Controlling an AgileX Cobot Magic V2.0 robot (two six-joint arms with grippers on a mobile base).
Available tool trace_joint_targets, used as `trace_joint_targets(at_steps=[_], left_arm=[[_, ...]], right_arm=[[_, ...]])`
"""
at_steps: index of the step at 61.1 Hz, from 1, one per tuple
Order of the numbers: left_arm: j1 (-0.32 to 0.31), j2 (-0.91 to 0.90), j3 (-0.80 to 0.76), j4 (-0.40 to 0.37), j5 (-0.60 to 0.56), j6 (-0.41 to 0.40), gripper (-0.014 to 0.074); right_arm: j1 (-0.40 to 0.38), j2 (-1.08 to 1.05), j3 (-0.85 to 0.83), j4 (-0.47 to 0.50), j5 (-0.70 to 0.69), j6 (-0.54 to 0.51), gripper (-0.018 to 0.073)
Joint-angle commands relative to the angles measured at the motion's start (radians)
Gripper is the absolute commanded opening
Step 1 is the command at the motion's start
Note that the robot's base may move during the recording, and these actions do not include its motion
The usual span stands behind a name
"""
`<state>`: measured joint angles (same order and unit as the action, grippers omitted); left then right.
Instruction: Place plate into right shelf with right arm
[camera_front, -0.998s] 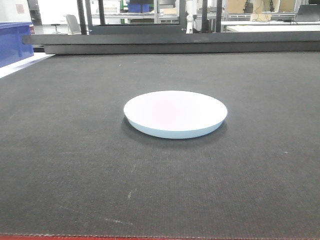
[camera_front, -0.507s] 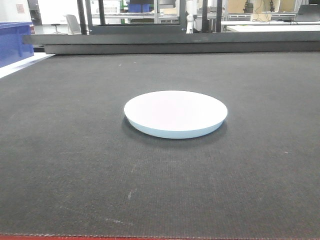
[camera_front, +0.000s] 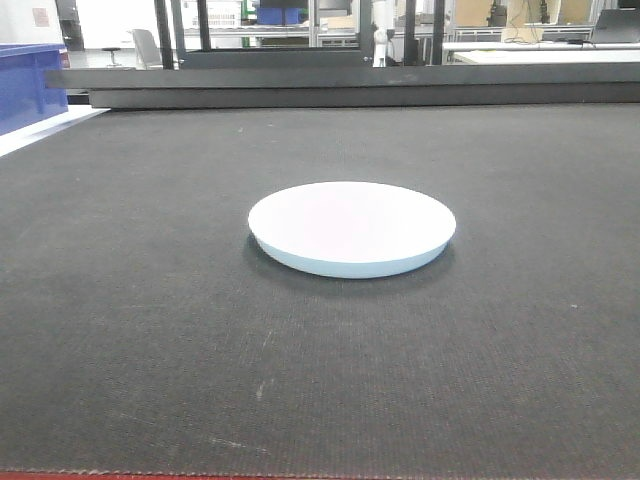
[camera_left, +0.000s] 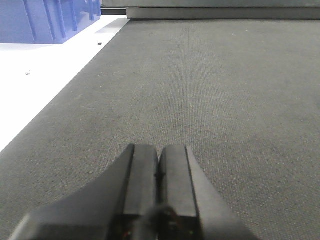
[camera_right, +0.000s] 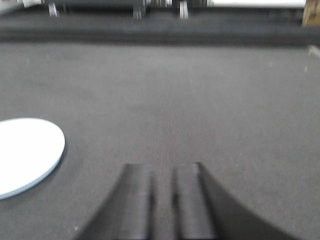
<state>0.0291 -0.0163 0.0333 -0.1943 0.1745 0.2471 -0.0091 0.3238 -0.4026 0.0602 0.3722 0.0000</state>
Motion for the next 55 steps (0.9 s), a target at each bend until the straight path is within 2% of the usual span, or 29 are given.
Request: trace_joint_targets(at_steps=[1,6,22,31,39,47,55], left_arm=[[0.002,-0.012,0.008,-0.008,-0.086,-0.003,-0.0047],[0.002,-0.012,0.008,-0.008,-0.086,-0.003,-0.0047],[0.002,-0.012,0.008,-0.008,-0.086,-0.003,-0.0047],[0.002,-0.012,0.008,-0.008,-0.086,-0.003,-0.0047],[0.002,-0.012,0.008,-0.008,-0.086,-0.003,-0.0047],[0.002,-0.012,0.008,-0.008,-0.086,-0.003,-0.0047],[0.002,-0.012,0.008,-0.008,-0.086,-0.003,-0.0047]], right_arm=[[0.002,0.131,-0.095,-0.009,-0.039,0.0,0.0499],[0.023,0.243,-0.163,-0.01,-0.02,0.0,0.0566],[0.206,0.618,-0.468,-0.033,0.07,0.031,0.0564],[0.298,0.827,-0.62,-0.044,0.087,0.097,0.0564],[0.359,0.986,-0.741,-0.097,0.126,0.186,0.0564],[0.401,1.132,-0.847,-0.171,0.154,0.293,0.0564],[0.425,1.248,-0.916,-0.228,0.164,0.323,0.0564]])
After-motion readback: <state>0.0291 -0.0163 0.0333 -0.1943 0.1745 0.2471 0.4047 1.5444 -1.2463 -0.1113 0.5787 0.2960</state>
